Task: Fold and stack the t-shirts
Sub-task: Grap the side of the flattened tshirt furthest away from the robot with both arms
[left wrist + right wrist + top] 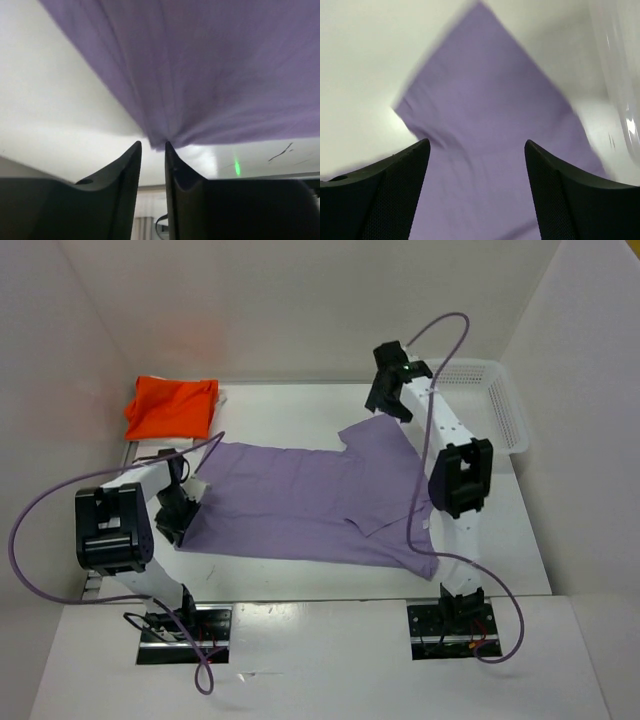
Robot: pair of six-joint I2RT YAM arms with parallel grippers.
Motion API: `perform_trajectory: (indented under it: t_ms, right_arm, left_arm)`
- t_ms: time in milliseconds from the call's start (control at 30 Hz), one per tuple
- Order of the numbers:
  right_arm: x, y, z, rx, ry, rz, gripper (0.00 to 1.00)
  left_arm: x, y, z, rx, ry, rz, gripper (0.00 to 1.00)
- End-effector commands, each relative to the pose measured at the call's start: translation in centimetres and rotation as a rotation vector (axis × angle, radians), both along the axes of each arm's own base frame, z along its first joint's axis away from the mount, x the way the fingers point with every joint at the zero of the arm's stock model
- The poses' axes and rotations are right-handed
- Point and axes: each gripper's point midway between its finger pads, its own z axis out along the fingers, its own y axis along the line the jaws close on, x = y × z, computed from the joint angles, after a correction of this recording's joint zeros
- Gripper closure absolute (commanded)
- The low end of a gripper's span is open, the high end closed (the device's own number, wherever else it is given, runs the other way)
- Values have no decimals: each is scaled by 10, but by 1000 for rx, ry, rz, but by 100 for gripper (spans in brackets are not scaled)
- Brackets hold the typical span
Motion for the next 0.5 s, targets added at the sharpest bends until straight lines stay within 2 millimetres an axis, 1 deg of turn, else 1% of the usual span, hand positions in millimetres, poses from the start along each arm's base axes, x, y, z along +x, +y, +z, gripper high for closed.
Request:
perform_trajectory:
  t_ms: [0,33,67,100,133,167,200,233,267,300,333,367,400,433,467]
  right_arm:
    - [48,-11,21,-185,-77,45,18]
    - [60,-9,-13,-214,-23,52,18]
    - [78,-11,14,-199,-111,27,18]
    - [83,-7,4,-159,-105,54,18]
    - [92,-2,-3,-143,-114,62,18]
    - [98,-7,-8,-150,-118,61,18]
    - [102,-6,-13,-160,-118,91,18]
    - [106,-2,-15,-148,-126,108,14]
    - [109,-5,-34,-137,-99,109,12]
    - [115,-7,-40,-125,-102,107,11]
    - [121,-6,-39,-121,-125,106,11]
    - [122,-9,-56,-140,-103,97,11]
    - [125,-10,-59,-152,-108,98,10]
    - [128,-9,-64,-157,-111,105,10]
    - [127,-11,-74,-167,-94,102,10]
  left_arm:
    - [-17,15,18,92,40,-59,67]
    - [-19,17,21,105,42,-59,52]
    - [-13,19,30,119,14,-58,39]
    - [-10,20,38,122,2,-58,23]
    - [14,25,56,131,-89,-43,12]
    - [28,24,74,128,-163,-26,1]
    - [45,14,88,69,-243,-26,0]
    - [65,11,107,54,-348,-15,0]
    - [92,11,130,46,-458,7,0]
    - [117,5,144,27,-564,3,0]
    - [133,7,140,25,-581,19,0]
    - [160,4,148,20,-654,49,0]
    - [174,-1,145,-3,-664,59,0]
    - [189,-3,121,-27,-615,89,0]
    - [202,-6,117,-55,-619,114,0]
